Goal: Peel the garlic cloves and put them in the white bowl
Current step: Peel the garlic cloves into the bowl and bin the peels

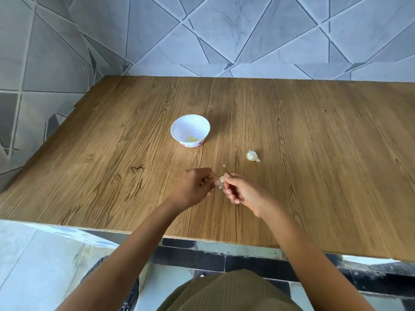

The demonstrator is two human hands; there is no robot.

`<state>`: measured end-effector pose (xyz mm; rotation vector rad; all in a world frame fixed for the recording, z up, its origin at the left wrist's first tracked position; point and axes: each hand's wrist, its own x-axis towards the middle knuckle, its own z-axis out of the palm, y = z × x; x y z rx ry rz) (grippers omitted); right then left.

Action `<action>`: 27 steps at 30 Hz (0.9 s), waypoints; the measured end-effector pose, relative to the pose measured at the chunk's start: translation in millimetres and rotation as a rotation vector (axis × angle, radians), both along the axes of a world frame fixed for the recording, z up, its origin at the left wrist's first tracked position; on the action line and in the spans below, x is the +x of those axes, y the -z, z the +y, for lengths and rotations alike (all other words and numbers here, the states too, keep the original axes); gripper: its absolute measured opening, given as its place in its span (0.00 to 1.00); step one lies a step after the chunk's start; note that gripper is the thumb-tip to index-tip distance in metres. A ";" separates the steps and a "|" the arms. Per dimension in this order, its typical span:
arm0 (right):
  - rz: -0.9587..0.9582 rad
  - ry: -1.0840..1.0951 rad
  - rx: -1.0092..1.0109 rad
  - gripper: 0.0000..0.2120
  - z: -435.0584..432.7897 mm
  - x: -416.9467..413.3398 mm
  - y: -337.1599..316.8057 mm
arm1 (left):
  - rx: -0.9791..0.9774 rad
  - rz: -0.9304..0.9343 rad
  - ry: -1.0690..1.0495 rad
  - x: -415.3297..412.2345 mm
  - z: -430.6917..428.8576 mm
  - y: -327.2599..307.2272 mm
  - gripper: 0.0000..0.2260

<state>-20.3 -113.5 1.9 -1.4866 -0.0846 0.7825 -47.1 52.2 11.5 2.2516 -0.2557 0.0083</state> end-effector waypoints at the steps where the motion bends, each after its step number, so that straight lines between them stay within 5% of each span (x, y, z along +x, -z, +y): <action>1: 0.001 0.024 0.014 0.14 0.3 -0.7 0.7 | -0.072 0.096 -0.031 0.9 0.3 0.0 0.05; 4: -0.005 0.089 0.049 0.15 0.2 -2.9 4.0 | -0.273 0.339 -0.119 2.3 3.2 0.8 0.07; 9: -0.088 0.100 -0.020 0.15 0.3 -0.9 7.4 | 0.224 0.065 -0.169 5.9 7.5 5.9 0.10; 12: -0.083 0.117 -0.007 0.15 1.0 -1.3 9.4 | -0.053 0.073 -0.246 7.7 5.0 1.6 0.05; 15: -0.030 0.144 0.057 0.14 3.0 -2.4 11.3 | -0.400 0.334 -0.170 8.1 -0.9 -1.4 0.04; 27: -0.205 0.125 -0.083 0.12 2.4 -4.2 13.2 | -0.532 0.483 -0.157 11.3 4.3 -1.8 0.05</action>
